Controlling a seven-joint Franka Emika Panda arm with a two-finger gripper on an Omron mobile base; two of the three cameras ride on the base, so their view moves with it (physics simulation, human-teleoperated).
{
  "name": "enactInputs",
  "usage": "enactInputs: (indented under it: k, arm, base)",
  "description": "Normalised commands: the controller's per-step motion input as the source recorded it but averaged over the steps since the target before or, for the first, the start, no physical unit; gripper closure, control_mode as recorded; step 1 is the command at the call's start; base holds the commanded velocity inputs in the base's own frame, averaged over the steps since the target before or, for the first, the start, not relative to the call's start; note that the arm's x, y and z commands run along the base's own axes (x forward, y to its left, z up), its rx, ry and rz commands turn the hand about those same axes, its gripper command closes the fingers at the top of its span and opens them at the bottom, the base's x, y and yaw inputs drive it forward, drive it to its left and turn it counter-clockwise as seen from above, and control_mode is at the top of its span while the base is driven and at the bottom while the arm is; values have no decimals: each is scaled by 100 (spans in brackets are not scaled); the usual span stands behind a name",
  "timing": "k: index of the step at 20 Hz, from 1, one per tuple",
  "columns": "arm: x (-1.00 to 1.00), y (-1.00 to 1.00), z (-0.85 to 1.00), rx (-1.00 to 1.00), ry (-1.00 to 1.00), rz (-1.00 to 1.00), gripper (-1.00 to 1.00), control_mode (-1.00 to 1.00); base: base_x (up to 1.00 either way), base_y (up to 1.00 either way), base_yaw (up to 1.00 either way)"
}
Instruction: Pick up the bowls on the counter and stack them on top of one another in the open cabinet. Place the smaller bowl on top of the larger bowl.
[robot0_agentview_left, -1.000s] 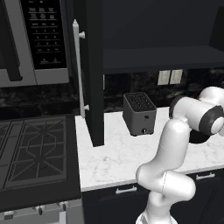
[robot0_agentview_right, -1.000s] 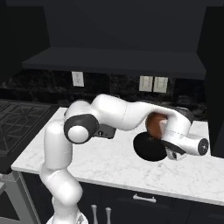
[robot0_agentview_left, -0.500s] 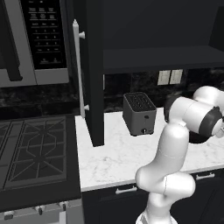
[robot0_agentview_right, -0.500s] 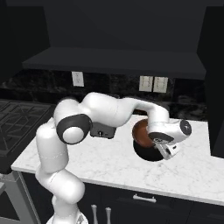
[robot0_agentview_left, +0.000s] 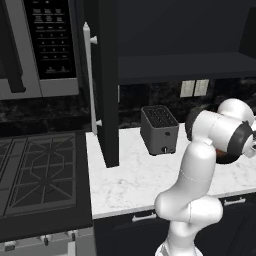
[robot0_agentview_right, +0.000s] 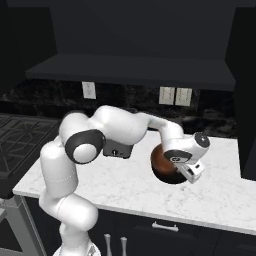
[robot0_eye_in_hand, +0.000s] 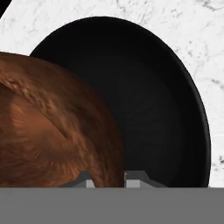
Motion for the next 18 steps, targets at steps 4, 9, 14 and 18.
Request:
enactInputs:
  k: [4,9,14,18]
  arm:
    - [0,-65,19,0,11,0,100,-100]
    - [0,-31,0,0,17,0,100,-100]
    - [0,-3,-7,0,4,0,-100,-100]
    - [0,3,-8,0,-5,0,-100,-100]
  base:
    - [0,0,0]
    - [0,0,0]
    - [0,0,0]
    - [0,0,0]
